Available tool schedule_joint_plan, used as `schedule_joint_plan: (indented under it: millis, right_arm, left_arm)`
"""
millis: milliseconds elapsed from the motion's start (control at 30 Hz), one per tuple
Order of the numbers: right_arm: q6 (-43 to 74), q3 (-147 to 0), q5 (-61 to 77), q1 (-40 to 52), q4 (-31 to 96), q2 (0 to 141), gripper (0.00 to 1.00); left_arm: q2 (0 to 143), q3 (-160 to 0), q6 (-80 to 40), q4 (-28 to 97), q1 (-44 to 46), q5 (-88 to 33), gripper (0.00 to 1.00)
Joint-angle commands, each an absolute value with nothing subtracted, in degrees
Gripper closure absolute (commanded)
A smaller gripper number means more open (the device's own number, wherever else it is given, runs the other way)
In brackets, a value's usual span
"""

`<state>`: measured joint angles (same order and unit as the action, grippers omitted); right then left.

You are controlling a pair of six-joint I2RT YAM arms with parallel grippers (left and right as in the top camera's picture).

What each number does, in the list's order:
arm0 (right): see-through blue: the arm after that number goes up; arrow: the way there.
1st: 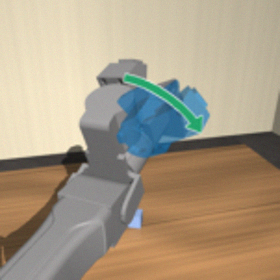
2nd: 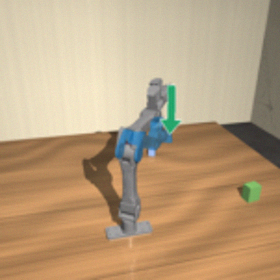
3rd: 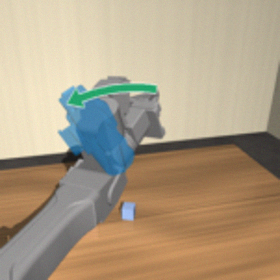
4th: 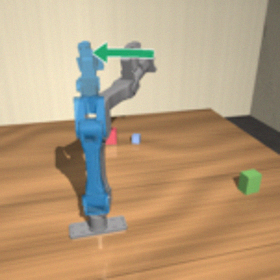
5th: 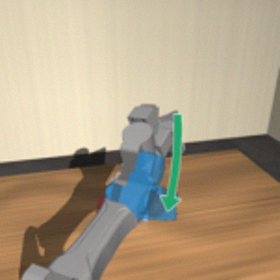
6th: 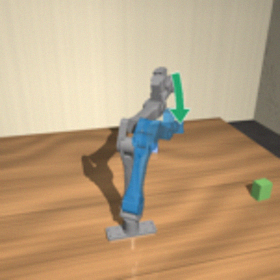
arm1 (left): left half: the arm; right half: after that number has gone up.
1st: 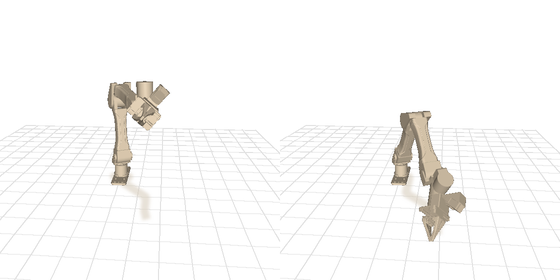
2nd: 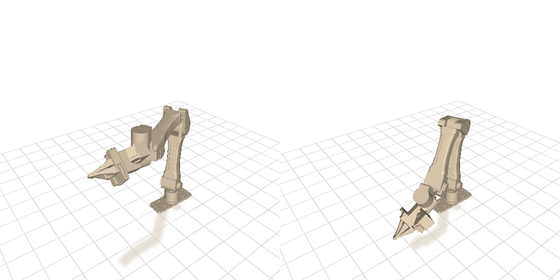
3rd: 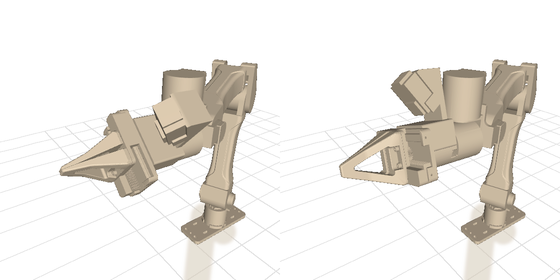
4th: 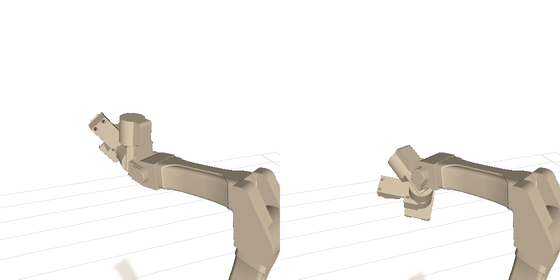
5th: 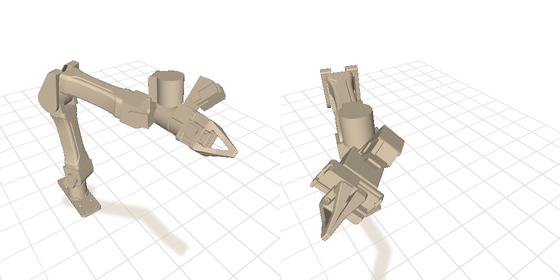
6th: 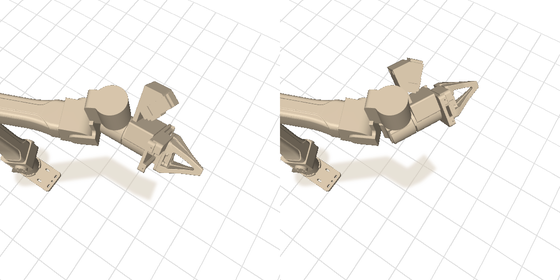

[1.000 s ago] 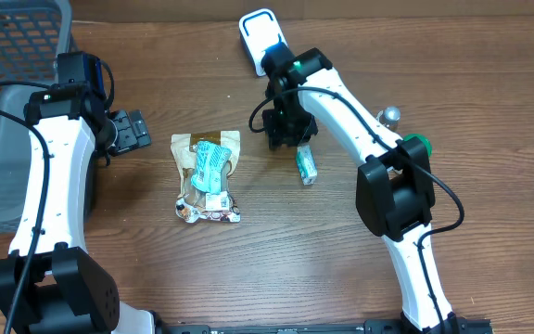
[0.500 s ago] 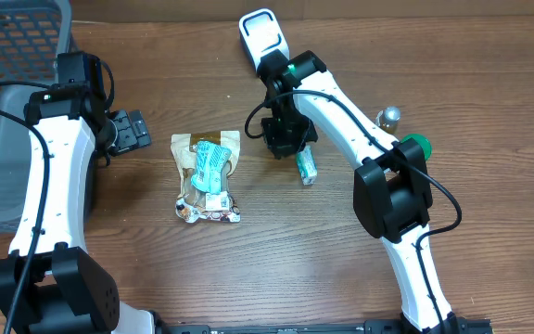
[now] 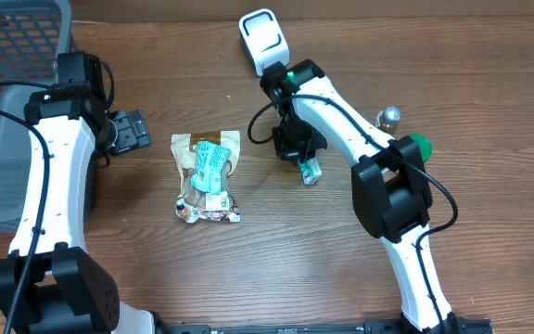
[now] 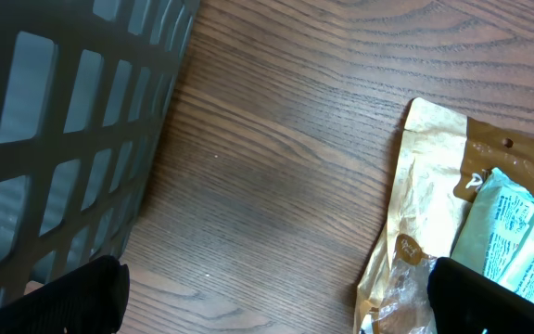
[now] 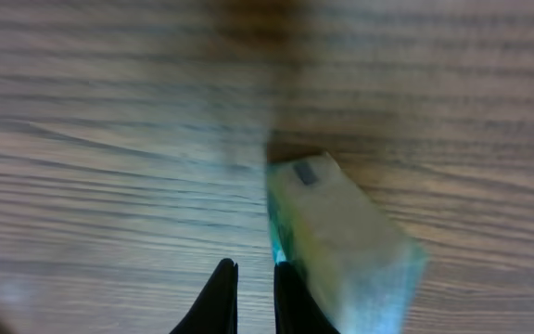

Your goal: Scan the item barcode

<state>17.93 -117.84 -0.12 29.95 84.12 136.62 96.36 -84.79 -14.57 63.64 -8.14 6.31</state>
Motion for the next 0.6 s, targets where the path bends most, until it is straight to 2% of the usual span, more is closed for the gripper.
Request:
schedule_joint_plan:
  millis: [0,567]
  right_arm:
    - [18.9,-116.0,-2.1,28.6,83.6,136.3,0.89]
    - [21.3,-115.8,-5.1,20.4,86.3,136.3,0.90]
  left_arm:
    - [95.5,-85.9,-13.9,63.6,-8.2,7.0,0.00]
    - [95.5,-85.9,-13.9,63.6,-8.2,7.0,0.01]
